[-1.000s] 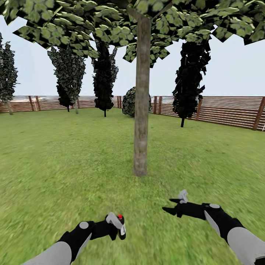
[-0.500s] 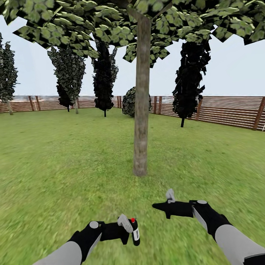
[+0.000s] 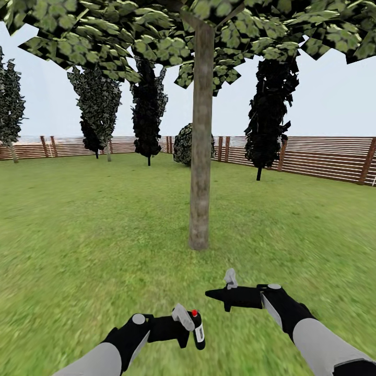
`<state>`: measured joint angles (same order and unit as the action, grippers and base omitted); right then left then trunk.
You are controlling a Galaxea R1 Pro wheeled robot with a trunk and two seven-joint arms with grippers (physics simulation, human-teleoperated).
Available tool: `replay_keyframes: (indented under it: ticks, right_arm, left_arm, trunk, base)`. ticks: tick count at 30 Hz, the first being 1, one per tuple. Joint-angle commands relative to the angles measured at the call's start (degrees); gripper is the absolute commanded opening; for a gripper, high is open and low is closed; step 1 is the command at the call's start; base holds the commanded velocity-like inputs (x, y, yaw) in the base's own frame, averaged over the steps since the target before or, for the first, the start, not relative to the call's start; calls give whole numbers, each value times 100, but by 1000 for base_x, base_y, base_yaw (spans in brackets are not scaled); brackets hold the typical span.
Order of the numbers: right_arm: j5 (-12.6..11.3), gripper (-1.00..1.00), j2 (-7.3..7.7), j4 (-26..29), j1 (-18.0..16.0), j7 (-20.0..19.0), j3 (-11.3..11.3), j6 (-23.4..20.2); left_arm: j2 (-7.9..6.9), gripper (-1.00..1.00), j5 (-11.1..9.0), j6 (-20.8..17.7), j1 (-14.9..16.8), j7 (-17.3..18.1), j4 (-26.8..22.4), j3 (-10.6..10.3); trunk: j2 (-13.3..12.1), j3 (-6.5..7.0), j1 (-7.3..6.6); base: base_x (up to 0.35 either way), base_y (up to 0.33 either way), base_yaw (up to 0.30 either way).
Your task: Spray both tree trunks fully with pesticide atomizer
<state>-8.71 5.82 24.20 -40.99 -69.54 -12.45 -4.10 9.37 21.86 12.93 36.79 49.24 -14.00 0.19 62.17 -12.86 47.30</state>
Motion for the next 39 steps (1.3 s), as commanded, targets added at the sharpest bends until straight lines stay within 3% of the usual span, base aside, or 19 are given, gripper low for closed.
replay_keyframes:
  ticks: [1, 14, 39]
  right_arm:
    - [-55, -100, -28, 4, -5, -5, -43, -135]
    - [-38, -100, -221, -20, -5, 29, -47, -344]
    - [-35, -100, -364, -391, 12, 349, -47, -345]
  left_arm:
    - [24, -100, 30, 25, 3, 6, -3, 7]
    - [63, -100, 36, 20, 3, 0, -6, 7]
    - [63, -100, 29, 16, 3, -10, -6, 7]
  trunk:
    - [5, -8, 1]
    - [5, -8, 1]
    - [5, -8, 1]
  base:
    - [0, 0, 0]
    - [0, 0, 0]
    - [0, 0, 0]
